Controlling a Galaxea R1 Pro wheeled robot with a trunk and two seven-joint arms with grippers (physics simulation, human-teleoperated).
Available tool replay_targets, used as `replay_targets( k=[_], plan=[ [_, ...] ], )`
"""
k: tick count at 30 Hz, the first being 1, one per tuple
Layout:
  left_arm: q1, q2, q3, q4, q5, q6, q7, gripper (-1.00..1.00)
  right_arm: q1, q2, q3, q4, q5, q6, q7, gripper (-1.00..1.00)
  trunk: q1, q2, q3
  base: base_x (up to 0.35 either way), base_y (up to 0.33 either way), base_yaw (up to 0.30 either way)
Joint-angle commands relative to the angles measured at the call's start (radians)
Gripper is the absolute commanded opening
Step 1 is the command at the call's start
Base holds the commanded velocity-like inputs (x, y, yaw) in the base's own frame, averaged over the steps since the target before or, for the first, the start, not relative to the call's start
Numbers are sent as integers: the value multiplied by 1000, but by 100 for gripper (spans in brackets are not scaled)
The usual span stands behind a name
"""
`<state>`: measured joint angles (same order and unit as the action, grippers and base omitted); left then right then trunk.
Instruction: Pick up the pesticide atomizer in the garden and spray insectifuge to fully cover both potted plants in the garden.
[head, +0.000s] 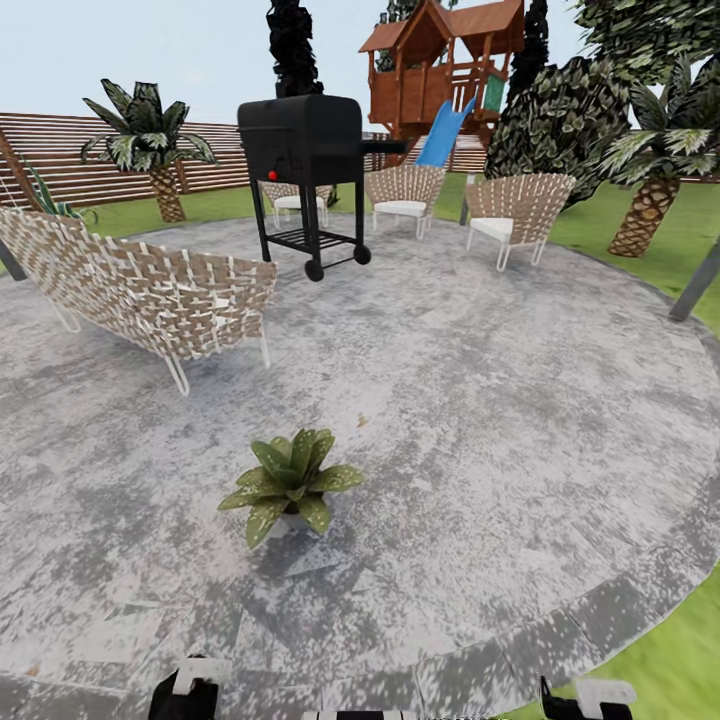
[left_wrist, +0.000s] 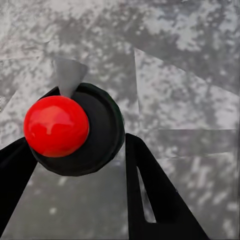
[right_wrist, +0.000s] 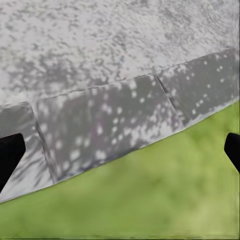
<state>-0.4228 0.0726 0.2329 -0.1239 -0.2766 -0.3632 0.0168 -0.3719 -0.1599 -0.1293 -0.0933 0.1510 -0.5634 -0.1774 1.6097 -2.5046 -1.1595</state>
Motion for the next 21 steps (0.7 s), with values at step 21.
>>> replay_targets(
  k=[21],
  plan=[
    [45, 10, 6, -11, 65, -22, -2, -100, -1, 0, -4, 4, -139, -1, 4, 100, 0, 0, 2, -81, -14, -291]
  ],
)
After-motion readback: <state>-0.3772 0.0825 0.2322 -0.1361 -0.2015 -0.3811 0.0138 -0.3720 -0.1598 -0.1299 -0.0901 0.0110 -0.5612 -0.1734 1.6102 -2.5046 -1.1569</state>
